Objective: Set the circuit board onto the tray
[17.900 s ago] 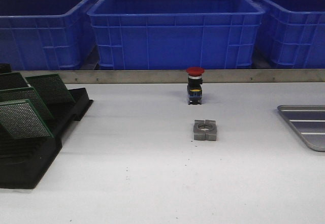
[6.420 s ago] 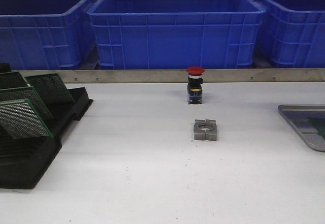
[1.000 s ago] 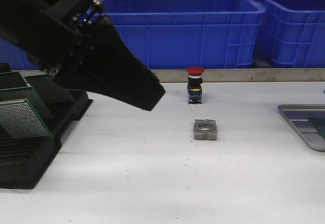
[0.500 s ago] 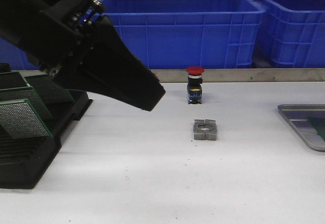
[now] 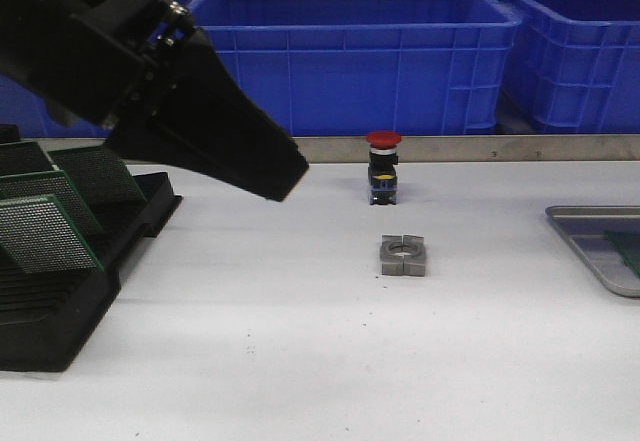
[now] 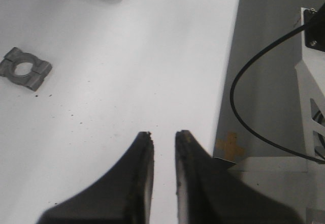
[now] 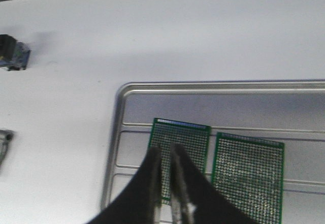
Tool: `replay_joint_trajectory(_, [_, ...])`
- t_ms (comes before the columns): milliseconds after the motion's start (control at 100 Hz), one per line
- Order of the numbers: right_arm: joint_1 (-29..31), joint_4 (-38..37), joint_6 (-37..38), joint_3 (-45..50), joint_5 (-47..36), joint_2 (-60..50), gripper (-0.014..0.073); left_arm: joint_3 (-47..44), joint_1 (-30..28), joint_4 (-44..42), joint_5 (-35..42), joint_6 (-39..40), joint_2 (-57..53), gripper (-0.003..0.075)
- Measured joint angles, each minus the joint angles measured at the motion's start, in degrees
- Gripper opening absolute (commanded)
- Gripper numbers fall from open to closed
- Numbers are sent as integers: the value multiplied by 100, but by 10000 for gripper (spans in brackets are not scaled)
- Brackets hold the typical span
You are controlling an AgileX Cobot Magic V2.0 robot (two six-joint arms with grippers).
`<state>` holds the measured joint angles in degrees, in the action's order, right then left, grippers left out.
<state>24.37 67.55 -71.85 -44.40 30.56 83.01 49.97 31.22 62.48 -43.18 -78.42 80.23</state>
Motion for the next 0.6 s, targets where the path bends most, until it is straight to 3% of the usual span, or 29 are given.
replay_joint_trajectory(370, [-289,-22,-316,14,454,-751,-62,0,-1251,-10,241,126,-703,-18])
replay_joint_trajectory(600, [-1006,112,-386,527,-419,-1594,-62,-396,-1472,188,1719,730,-1425,-18])
